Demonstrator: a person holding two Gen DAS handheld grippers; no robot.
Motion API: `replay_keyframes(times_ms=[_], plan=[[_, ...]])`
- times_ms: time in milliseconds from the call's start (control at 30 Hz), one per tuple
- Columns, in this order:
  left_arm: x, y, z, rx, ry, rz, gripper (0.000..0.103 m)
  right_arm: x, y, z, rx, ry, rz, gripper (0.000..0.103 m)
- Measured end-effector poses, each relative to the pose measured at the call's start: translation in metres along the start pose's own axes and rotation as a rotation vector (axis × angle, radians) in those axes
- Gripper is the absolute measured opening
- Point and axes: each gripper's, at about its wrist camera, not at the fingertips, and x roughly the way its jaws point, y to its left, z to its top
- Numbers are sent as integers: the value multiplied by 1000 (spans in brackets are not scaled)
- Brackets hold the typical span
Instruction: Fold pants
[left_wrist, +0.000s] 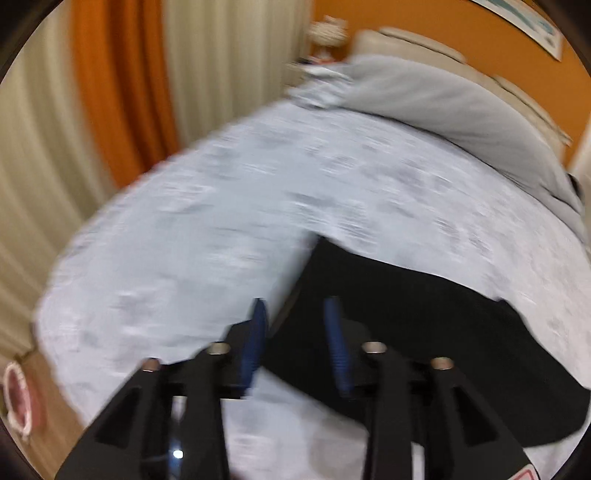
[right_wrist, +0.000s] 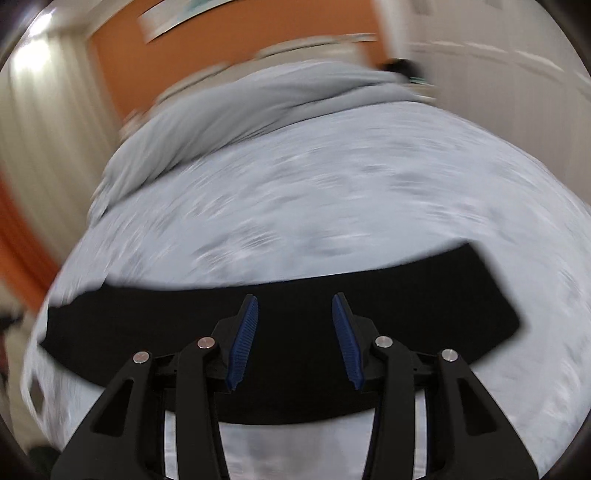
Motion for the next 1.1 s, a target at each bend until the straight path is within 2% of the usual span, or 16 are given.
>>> replay_keyframes(times_ms=[67,100,200,333,400,467,533,567,600,633,733,833,867,933,1033,1100], plan=[[24,-28,-12,25,80,-65,38,18,60,-6,-151,40,56,40],[45,-42,-19,40,134,-65,38,30,90,-10,-217,67,99,40],[92,-53,-42,38,231,0,37,59,151,-7,-289,132,243,40],[87,-50,-52,69,150,16,38,115,234,12,-425,176,312,41],[81,-47,-51,102,119,54,38,157,273,23,-468,228,325,52],[83,-40,-49,113,124,30,38,189,301,26,-493,273,313,55],[84,-34,-51,125,124,3,38,222,323,22,-517,327,330,53],[85,-35,-52,135,117,-4,38,228,327,17,-528,335,341,25],[85,-35,-53,144,111,-8,38,236,334,16,-542,350,349,9],[82,-34,-54,153,105,-9,38,236,338,18,-551,342,344,5],[80,-33,-54,167,73,-4,38,227,338,39,-564,216,331,4],[89,-35,-56,173,61,12,42,263,334,29,-573,319,303,8],[88,-37,-58,189,45,28,42,261,331,28,-579,292,308,12],[86,-45,-62,230,21,70,43,237,321,41,-532,221,293,16],[82,-45,-59,213,32,50,45,176,280,59,-427,116,296,16],[73,-42,-57,187,33,29,45,150,255,54,-427,133,260,17]])
